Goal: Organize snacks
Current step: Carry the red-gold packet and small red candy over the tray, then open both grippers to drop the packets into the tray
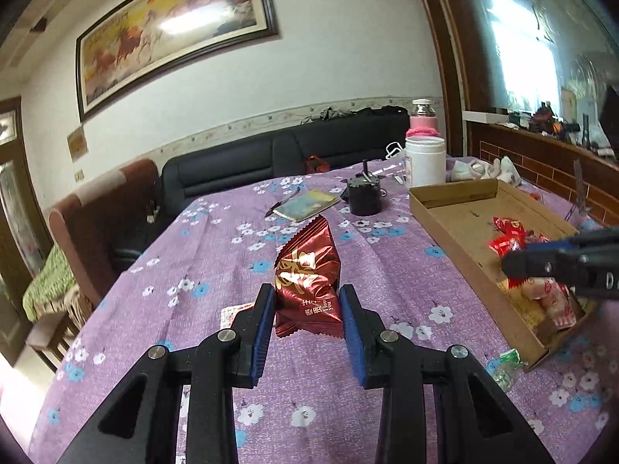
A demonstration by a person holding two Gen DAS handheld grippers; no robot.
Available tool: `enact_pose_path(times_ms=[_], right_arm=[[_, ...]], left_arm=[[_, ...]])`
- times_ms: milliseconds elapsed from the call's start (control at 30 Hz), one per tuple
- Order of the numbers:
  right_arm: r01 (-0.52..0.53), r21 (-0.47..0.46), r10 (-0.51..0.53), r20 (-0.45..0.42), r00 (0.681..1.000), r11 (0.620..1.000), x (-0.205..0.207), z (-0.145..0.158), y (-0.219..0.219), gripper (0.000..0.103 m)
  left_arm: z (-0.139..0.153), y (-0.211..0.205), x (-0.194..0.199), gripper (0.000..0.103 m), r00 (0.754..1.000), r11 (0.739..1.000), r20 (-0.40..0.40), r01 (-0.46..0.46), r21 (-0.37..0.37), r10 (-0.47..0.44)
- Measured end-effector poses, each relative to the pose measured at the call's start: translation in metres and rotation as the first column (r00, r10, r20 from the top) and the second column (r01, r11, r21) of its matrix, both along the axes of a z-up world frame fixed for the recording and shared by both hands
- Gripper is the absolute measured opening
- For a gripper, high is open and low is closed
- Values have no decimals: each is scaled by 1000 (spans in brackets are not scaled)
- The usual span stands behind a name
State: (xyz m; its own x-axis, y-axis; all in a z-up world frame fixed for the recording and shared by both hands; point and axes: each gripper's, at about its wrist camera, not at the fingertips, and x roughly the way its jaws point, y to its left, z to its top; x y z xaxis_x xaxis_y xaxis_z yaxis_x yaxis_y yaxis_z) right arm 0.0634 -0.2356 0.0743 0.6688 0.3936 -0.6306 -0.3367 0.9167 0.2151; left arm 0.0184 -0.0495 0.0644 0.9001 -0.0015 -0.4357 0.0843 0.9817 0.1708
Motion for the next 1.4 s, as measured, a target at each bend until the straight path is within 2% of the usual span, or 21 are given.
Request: enact_pose_path(times_ms=[400, 600, 833, 933, 1100, 1200, 1367, 1400], right_arm=[[97, 46, -96, -22, 995, 994, 12, 2, -34, 15], [173, 104, -170, -34, 985, 979, 16, 8, -66, 15], [290, 164, -278, -89, 956, 943, 25, 4, -110, 15], [322, 158, -306, -117, 945, 933, 31, 0, -119, 15], [370, 129, -348, -168, 922, 920, 37, -10, -130, 15], [385, 122, -359, -192, 913, 915, 38, -14, -134, 16], [396, 96, -375, -182, 909, 913, 35, -11, -131, 18], [397, 93, -377, -177, 909, 913, 34, -10, -131, 19]], left_arm=[[6, -39, -13, 36, 998, 997, 9, 70, 35, -70], [23, -65, -14, 36, 989, 989, -14, 146, -11, -146], [34, -120, -5, 35, 953, 953, -71, 286, -104, -294], [25, -145, 3, 35, 930, 932, -120, 328, -154, -348], [6, -180, 11, 35, 897, 912, -190, 364, -189, -398], [-2, -187, 10, 35, 893, 912, -202, 369, -180, -401], [-4, -184, 14, 36, 892, 911, -209, 363, -194, -400], [-3, -183, 13, 41, 893, 911, -209, 360, -200, -399]])
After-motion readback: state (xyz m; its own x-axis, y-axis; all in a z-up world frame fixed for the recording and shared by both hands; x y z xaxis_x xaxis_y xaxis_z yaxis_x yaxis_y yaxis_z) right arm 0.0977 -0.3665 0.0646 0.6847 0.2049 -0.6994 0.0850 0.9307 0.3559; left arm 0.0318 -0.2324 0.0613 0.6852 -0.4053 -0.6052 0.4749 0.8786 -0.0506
